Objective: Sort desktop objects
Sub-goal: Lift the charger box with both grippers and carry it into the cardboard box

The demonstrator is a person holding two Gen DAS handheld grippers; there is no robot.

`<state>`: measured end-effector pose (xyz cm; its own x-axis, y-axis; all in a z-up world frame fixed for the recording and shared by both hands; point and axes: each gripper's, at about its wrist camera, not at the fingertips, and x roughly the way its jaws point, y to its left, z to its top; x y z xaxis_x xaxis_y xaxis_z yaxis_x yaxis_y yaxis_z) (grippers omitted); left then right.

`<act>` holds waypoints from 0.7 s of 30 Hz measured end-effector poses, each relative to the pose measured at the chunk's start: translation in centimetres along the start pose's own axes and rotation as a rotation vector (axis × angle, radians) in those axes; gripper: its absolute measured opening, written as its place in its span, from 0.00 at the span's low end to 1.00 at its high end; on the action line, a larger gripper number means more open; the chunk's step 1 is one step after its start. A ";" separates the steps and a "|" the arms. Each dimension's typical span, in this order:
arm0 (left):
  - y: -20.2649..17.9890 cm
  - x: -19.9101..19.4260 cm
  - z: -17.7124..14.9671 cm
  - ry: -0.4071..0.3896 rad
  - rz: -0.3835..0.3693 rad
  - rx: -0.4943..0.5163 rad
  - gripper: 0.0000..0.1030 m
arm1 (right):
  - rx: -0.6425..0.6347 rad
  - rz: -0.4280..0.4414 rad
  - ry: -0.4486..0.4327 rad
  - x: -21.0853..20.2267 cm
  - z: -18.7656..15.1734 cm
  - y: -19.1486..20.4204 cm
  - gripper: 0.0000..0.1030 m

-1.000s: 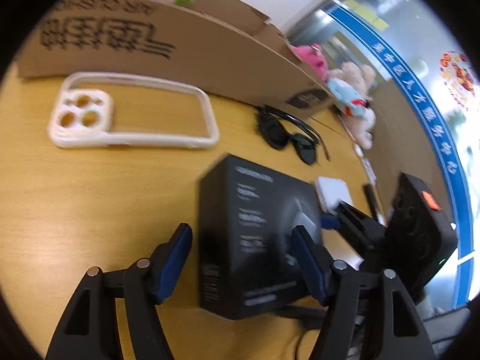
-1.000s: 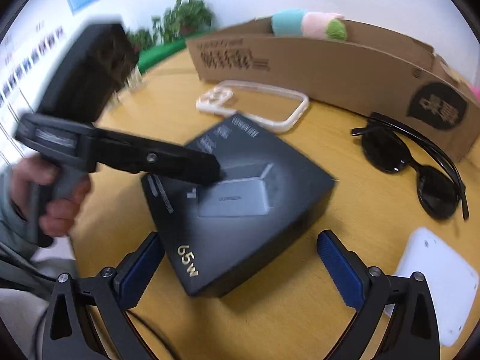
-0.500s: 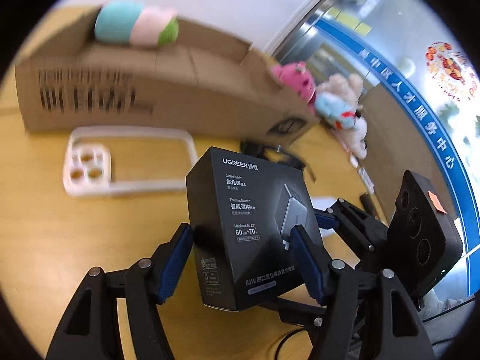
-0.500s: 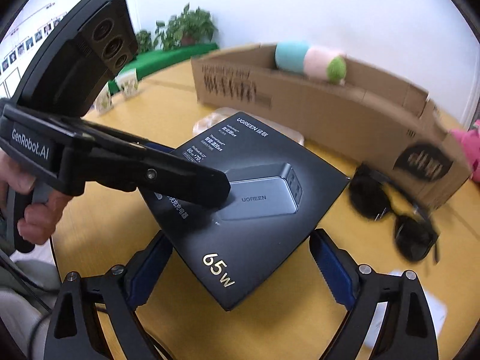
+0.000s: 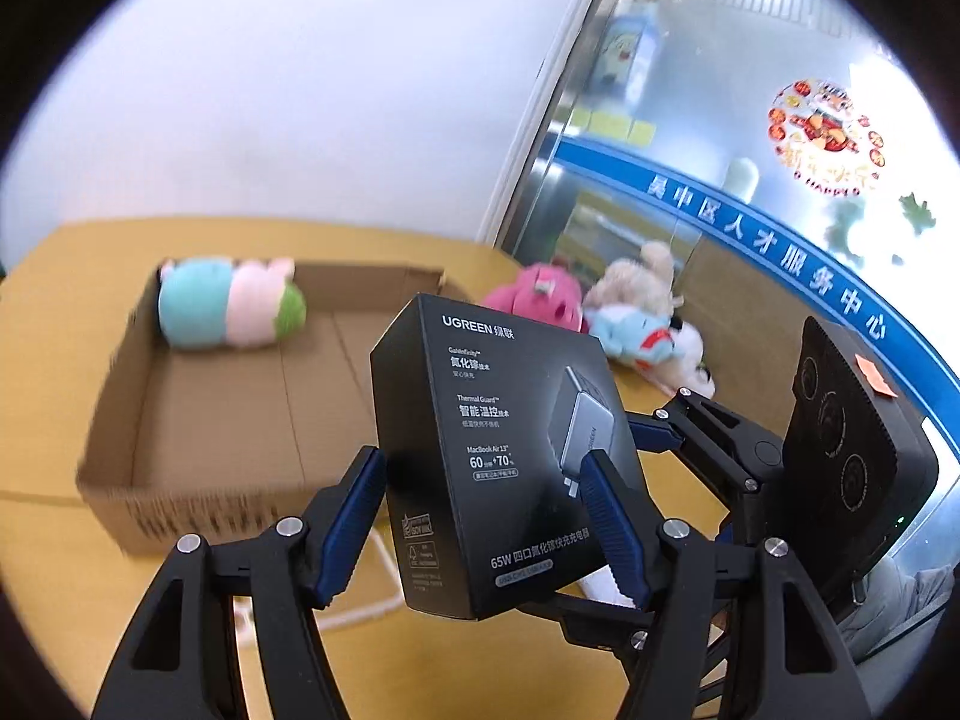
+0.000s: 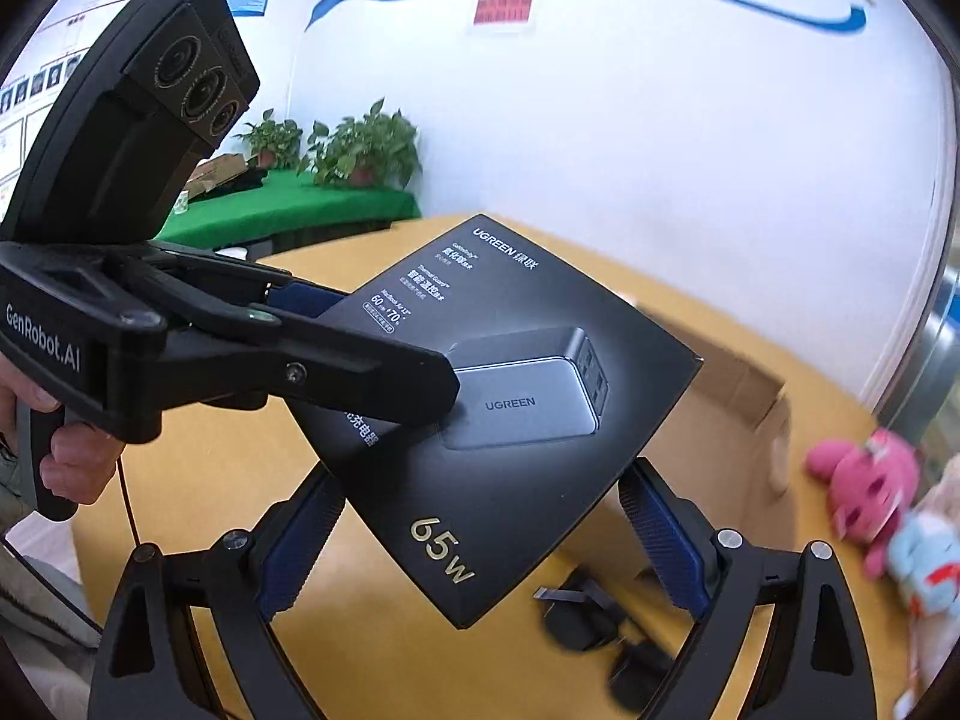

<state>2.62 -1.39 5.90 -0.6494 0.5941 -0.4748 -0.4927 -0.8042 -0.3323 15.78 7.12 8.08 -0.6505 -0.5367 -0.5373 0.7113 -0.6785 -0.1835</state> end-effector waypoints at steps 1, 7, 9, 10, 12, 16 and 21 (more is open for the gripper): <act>0.0 0.0 0.5 -0.011 0.000 0.009 0.65 | -0.008 -0.005 -0.010 -0.1 0.4 -0.1 0.90; -0.4 0.2 3.2 -0.058 0.014 0.075 0.65 | -0.066 -0.043 -0.054 -1.0 2.5 -1.3 0.90; -0.4 0.5 4.1 -0.070 0.011 0.092 0.65 | -0.070 -0.051 -0.066 -0.9 3.1 -2.0 0.90; -0.4 0.6 4.6 -0.078 0.007 0.096 0.65 | -0.073 -0.056 -0.075 -0.9 3.4 -2.4 0.90; -0.3 1.1 5.7 -0.091 0.002 0.109 0.65 | -0.081 -0.067 -0.093 -0.6 4.1 -3.2 0.90; 0.4 2.9 7.8 -0.090 0.001 0.134 0.65 | -0.108 -0.088 -0.099 0.6 5.4 -5.0 0.90; 1.9 5.8 11.2 -0.093 0.021 0.159 0.65 | -0.128 -0.075 -0.068 3.2 7.5 -8.5 0.90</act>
<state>-8.58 0.71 11.58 -0.7075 0.5824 -0.4005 -0.5592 -0.8077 -0.1867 5.64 7.41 14.12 -0.7167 -0.5226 -0.4617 0.6852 -0.6509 -0.3269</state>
